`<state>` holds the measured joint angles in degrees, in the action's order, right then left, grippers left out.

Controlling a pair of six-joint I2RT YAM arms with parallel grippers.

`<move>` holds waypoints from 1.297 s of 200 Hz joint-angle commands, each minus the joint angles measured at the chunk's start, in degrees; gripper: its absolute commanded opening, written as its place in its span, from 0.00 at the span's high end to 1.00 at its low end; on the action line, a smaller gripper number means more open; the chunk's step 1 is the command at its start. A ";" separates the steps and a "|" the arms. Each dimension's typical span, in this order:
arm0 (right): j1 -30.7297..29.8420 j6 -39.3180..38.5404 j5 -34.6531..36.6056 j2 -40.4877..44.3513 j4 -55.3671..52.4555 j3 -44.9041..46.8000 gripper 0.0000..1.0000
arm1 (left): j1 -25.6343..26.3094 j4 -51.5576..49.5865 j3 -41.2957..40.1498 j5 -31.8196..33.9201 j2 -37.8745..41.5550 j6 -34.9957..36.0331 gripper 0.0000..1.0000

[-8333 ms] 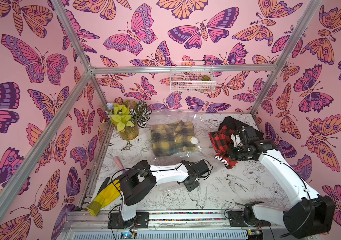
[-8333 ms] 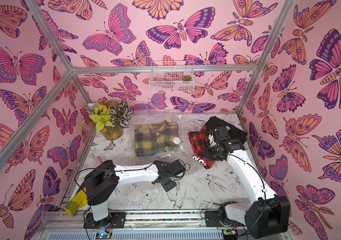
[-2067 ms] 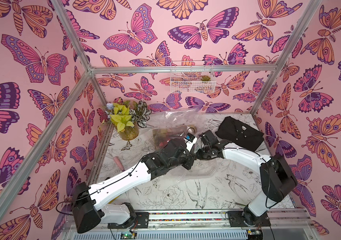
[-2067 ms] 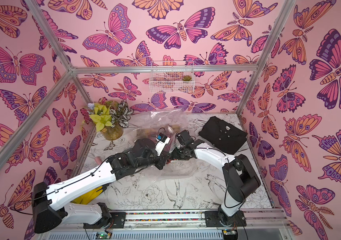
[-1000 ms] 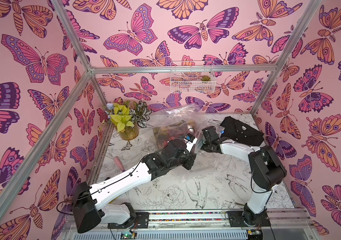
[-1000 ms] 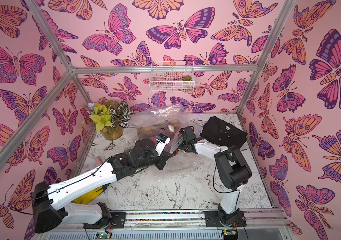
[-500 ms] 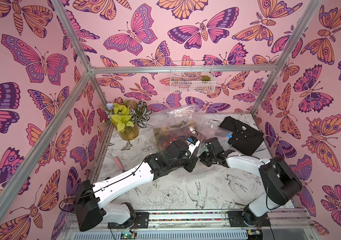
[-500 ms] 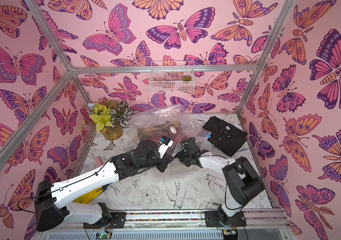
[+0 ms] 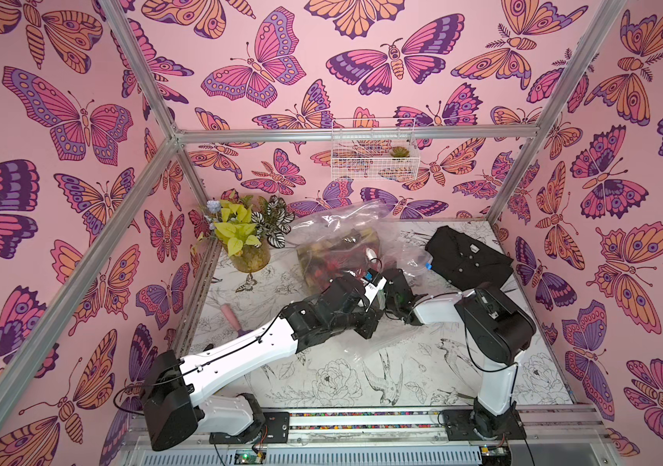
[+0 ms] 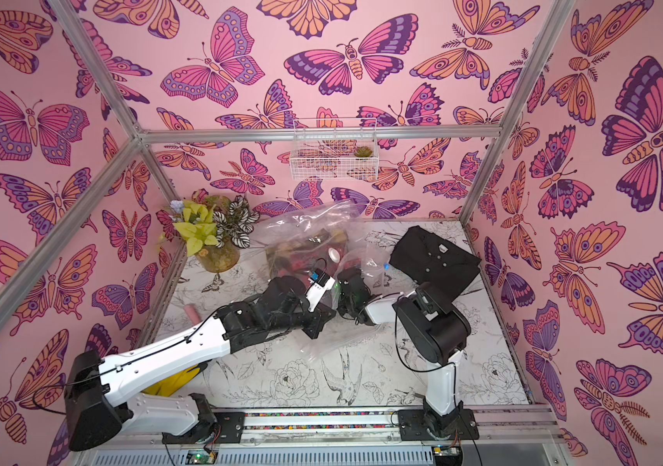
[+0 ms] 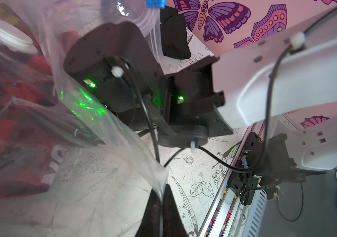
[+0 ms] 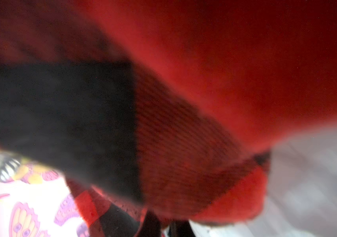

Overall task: Place the folded shirt into the vacuum bag
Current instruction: Place the shirt in the vacuum bag, then adjust the vacuum bag at the center of the board.

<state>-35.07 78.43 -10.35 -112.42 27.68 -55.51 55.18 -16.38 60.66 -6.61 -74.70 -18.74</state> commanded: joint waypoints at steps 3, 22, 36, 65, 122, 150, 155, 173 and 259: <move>0.76 0.12 3.53 -5.96 4.45 -8.66 0.94 | 0.90 0.35 -1.14 -3.85 4.00 -1.12 1.00; 0.06 0.65 3.69 -10.89 4.55 -13.34 0.93 | 0.85 0.03 -1.40 -3.11 4.55 -1.08 1.00; -0.50 1.12 3.15 -12.91 4.77 -15.38 0.92 | 0.81 -0.96 -1.43 -2.08 4.65 -0.57 1.00; -1.04 0.20 2.03 -9.71 5.19 -11.83 0.68 | -0.16 -3.01 -1.77 0.70 4.86 0.46 1.00; -3.25 -2.23 2.41 9.33 7.83 11.40 0.38 | -2.93 -0.52 -3.39 4.55 3.47 -1.22 1.00; -5.46 -2.77 4.65 18.29 5.53 20.85 0.39 | -3.49 2.09 -4.41 4.39 2.36 -2.00 1.00; -5.88 -3.22 5.25 19.92 4.49 22.10 0.39 | -3.65 2.36 -4.41 4.30 2.36 -1.92 1.00; -6.68 -5.11 6.17 27.49 -1.47 25.29 0.40 | -4.26 3.18 -4.24 3.69 -0.42 -1.66 1.00; -4.49 -24.03 13.41 58.66 -53.13 19.39 0.45 | -4.99 7.99 -5.98 -5.33 -7.51 -2.09 1.00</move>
<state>-41.41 61.49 -0.51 -58.30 -6.52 -33.12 50.85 -10.02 55.94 -8.75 -79.85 -20.56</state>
